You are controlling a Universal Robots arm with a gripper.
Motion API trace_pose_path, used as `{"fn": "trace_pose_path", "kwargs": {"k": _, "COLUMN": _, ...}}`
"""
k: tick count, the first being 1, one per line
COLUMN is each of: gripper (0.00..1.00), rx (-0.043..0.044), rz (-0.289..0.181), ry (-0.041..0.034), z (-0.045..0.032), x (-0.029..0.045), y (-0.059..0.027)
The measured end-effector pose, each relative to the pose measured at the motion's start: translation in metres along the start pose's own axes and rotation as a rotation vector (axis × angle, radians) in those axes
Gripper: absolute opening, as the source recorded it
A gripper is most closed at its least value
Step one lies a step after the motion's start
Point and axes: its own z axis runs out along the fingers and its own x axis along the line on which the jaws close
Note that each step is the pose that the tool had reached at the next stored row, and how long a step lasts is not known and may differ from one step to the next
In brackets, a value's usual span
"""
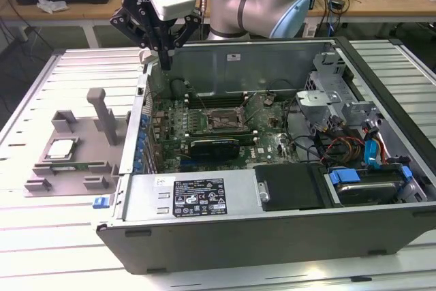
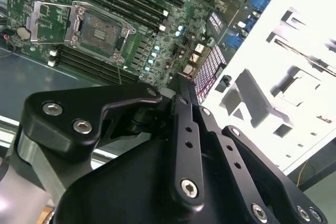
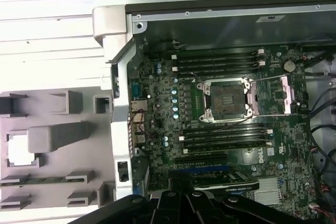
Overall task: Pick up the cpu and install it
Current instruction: 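Reach for the cpu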
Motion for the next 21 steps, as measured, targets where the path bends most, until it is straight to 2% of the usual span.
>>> {"fn": "trace_pose_path", "kwargs": {"k": 11, "gripper": 0.10, "rx": 0.0000, "rz": 0.000, "ry": 0.0000, "z": 0.0000, "x": 0.0152, "y": 0.0035}}
{"fn": "trace_pose_path", "kwargs": {"k": 16, "gripper": 0.10, "rx": 0.0001, "rz": 0.000, "ry": 0.0001, "z": 0.0002, "x": 0.0264, "y": 0.0069}}
{"fn": "trace_pose_path", "kwargs": {"k": 21, "gripper": 0.10, "rx": 0.0000, "rz": 0.000, "ry": 0.0000, "z": 0.0011, "x": 0.0440, "y": 0.0164}}
